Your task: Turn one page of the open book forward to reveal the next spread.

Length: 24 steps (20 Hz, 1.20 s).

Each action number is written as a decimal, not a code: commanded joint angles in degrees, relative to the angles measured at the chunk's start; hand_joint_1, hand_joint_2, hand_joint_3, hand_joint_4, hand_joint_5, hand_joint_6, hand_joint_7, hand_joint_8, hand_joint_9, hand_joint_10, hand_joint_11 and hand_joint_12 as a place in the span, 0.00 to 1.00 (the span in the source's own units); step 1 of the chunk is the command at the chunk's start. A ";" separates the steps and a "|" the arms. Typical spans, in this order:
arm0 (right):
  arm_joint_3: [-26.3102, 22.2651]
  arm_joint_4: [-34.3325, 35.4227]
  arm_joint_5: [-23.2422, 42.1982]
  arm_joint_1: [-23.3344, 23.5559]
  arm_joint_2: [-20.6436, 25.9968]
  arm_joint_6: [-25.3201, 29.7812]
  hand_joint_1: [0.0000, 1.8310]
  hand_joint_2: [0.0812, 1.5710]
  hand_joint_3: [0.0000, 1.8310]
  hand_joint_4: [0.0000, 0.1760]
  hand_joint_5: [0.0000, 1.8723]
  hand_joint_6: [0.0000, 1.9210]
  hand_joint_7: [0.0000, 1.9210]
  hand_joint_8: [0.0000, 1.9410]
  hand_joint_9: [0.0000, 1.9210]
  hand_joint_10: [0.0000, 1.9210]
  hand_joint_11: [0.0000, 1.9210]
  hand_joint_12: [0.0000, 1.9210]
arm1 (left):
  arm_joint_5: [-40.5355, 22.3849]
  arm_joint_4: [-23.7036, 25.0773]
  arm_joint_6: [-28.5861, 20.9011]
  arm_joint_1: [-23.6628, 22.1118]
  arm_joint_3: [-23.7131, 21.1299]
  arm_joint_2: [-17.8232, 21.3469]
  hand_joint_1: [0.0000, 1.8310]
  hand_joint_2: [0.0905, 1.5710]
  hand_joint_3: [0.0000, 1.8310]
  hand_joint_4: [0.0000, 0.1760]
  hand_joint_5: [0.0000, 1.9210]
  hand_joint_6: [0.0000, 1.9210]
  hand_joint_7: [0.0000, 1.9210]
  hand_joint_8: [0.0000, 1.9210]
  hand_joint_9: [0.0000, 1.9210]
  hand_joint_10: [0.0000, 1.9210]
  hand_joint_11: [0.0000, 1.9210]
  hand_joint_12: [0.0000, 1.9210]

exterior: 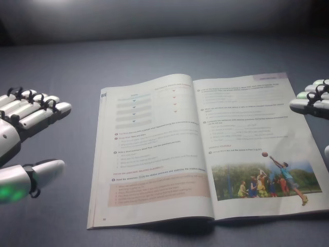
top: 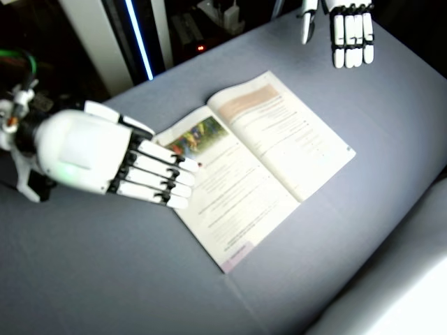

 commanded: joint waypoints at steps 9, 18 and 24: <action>2.51 -9.15 -5.14 5.93 -0.35 4.68 0.00 0.85 0.00 0.00 0.00 0.00 0.00 0.00 0.00 0.00 0.00 0.00 | -5.91 -0.47 -0.11 -0.51 0.45 -0.18 0.00 0.87 0.01 0.00 0.03 0.00 0.02 0.00 0.01 0.00 0.00 0.04; 5.16 -27.13 -17.01 9.86 -3.28 12.53 0.00 0.82 0.00 0.00 0.02 0.01 0.02 0.00 0.01 0.00 0.02 0.01 | -5.45 -0.36 -0.20 -0.71 0.79 -0.70 0.00 0.88 0.00 0.00 0.03 0.00 0.03 0.00 0.01 0.00 0.00 0.02; 5.27 -32.58 -19.29 9.91 -6.05 13.56 0.00 0.79 0.00 0.00 0.04 0.01 0.03 0.00 0.03 0.01 0.03 0.01 | -5.13 -0.35 -0.82 -0.72 1.28 -1.36 0.00 0.89 0.00 0.00 0.04 0.00 0.03 0.00 0.02 0.00 0.01 0.02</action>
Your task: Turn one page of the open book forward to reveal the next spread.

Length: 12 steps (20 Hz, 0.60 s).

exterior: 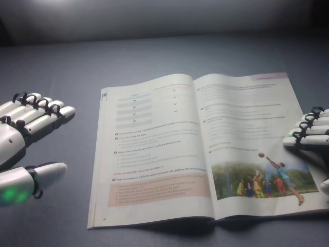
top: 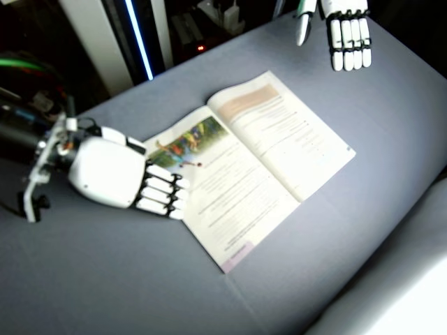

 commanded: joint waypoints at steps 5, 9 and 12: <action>0.43 0.08 3.40 0.57 -2.35 1.56 0.00 0.79 0.00 0.00 0.04 0.00 0.03 0.00 0.03 0.01 0.04 0.01 | -7.04 -0.52 -0.41 -0.55 0.53 -0.17 0.00 0.88 0.00 0.00 0.03 0.00 0.02 0.00 0.01 0.00 0.00 0.02; 1.72 2.82 7.52 2.37 -5.20 1.56 0.00 0.80 0.00 0.00 0.04 0.00 0.03 0.00 0.03 0.00 0.03 0.01 | -7.17 -0.66 -0.49 -0.54 0.63 -0.16 0.00 0.89 0.00 0.00 0.04 0.00 0.03 0.00 0.02 0.00 0.01 0.02; 3.00 2.82 9.44 5.13 -8.26 1.56 0.00 0.80 0.00 0.00 0.04 0.00 0.03 0.00 0.03 0.00 0.02 0.01 | -7.50 -0.65 -0.72 -0.55 0.68 -0.11 0.00 0.87 0.00 0.00 0.04 0.00 0.03 0.00 0.01 0.00 0.00 0.01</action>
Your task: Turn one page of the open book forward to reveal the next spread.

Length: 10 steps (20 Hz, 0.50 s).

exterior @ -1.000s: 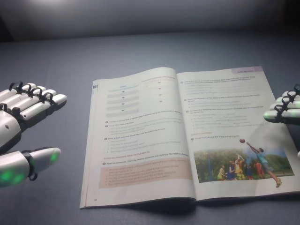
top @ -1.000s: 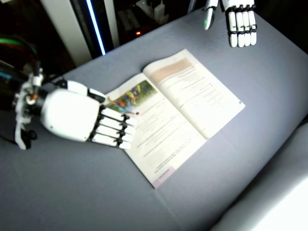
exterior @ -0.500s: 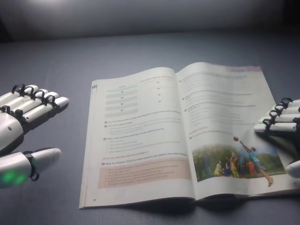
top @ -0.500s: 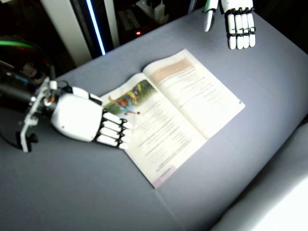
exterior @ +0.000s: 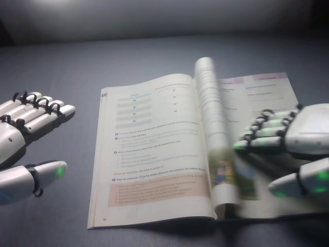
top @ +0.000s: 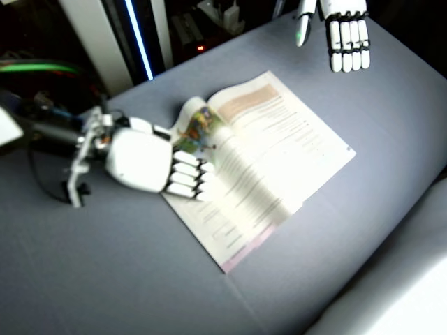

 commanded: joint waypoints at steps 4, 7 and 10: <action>1.65 1.39 6.84 3.34 -3.60 0.14 0.00 0.81 0.00 0.00 0.03 0.00 0.03 0.00 0.03 0.00 0.02 0.00 | -8.13 -0.90 -0.35 -0.57 0.57 0.38 0.00 0.85 0.00 0.00 0.04 0.00 0.03 0.00 0.02 0.00 0.01 0.01; 2.28 -1.92 7.32 7.04 -6.86 0.29 0.00 0.82 0.00 0.00 0.05 0.01 0.05 0.01 0.05 0.01 0.04 0.01 | -9.81 -1.62 -0.37 -0.58 0.75 0.89 0.00 0.81 0.00 0.00 0.04 0.00 0.03 0.00 0.02 0.00 0.01 0.01; 3.69 -6.37 9.17 9.63 -10.21 4.16 0.00 0.81 0.00 0.00 0.04 0.00 0.04 0.00 0.04 0.00 0.03 0.01 | -12.58 -2.80 -0.40 -0.58 0.96 1.50 0.00 0.78 0.00 0.00 0.04 0.00 0.03 0.00 0.02 0.00 0.00 0.00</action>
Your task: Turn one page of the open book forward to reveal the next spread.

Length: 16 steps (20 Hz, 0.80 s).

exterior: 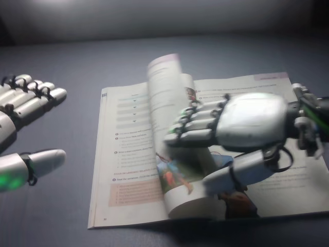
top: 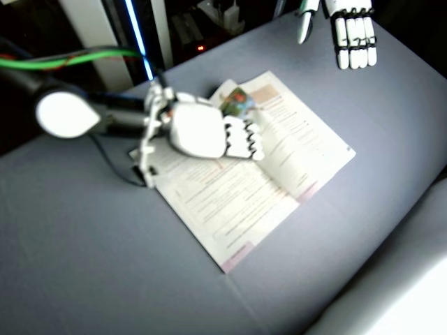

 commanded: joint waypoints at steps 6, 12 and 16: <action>0.73 -5.35 11.87 4.77 -3.15 7.74 0.00 0.80 0.00 0.00 0.08 0.01 0.08 0.00 0.08 0.01 0.05 0.01 | -10.12 -2.44 -1.22 -0.59 1.13 1.86 0.00 0.78 0.00 0.00 0.05 0.00 0.03 0.00 0.01 0.00 0.02 0.01; -1.92 -5.77 22.10 10.73 -5.04 7.77 0.00 0.83 0.00 0.00 0.12 0.00 0.12 0.01 0.12 0.00 0.08 0.02 | -9.05 -2.44 -1.64 -0.59 1.42 1.75 0.00 0.79 0.00 0.00 0.06 0.00 0.05 0.00 0.04 0.00 0.04 0.02; -4.22 -5.45 26.79 12.72 -2.45 7.77 0.00 0.81 0.00 0.00 0.07 0.00 0.09 0.00 0.09 0.01 0.08 0.02 | -8.79 -2.38 -1.65 -0.80 1.45 1.46 0.00 0.78 0.00 0.00 0.05 0.00 0.03 0.00 0.02 0.00 0.02 0.01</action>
